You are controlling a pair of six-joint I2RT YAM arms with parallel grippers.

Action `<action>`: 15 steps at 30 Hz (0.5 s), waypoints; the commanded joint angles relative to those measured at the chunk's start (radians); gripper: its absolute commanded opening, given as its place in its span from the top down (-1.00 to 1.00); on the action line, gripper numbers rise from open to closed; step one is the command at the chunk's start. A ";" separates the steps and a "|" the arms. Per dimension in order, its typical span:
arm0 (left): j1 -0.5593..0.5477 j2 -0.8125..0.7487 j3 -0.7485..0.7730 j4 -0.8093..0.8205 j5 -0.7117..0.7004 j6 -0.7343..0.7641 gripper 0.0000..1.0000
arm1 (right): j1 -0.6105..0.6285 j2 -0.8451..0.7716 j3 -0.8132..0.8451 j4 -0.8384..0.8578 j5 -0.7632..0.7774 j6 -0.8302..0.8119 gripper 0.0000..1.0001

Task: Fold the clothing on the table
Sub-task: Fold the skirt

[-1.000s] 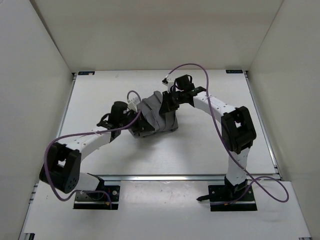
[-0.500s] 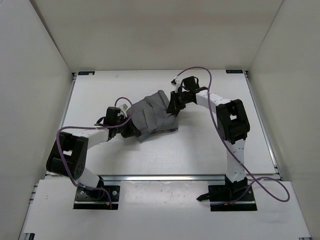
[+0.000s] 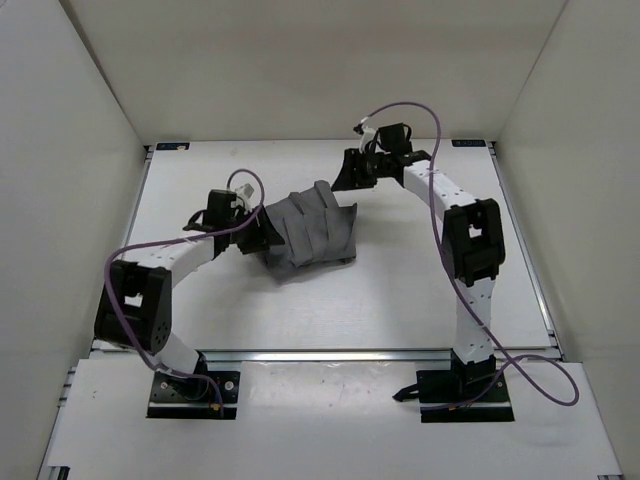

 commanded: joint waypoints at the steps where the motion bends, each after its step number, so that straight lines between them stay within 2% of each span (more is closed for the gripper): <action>1: 0.022 -0.139 0.072 -0.032 -0.017 0.043 -0.44 | -0.021 -0.182 0.024 0.008 0.014 -0.016 -0.09; 2: 0.022 -0.163 0.079 -0.030 -0.037 0.056 -0.69 | -0.027 -0.213 0.016 -0.009 0.025 -0.028 -0.19; 3: 0.020 -0.193 0.087 -0.042 -0.055 0.066 -0.90 | -0.024 -0.247 -0.014 -0.018 0.071 -0.042 -0.41; 4: 0.007 -0.204 0.093 -0.047 -0.098 0.093 -0.97 | -0.022 -0.261 -0.054 -0.029 0.121 -0.049 -0.68; 6: -0.013 -0.243 0.101 -0.090 -0.191 0.133 -0.97 | -0.024 -0.322 -0.116 -0.047 0.174 -0.078 -0.97; 11: -0.033 -0.273 0.135 -0.225 -0.337 0.199 -0.97 | -0.019 -0.441 -0.260 -0.095 0.308 -0.101 -0.98; 15: -0.027 -0.331 0.097 -0.256 -0.377 0.227 -0.97 | -0.019 -0.556 -0.393 -0.075 0.367 -0.092 -0.98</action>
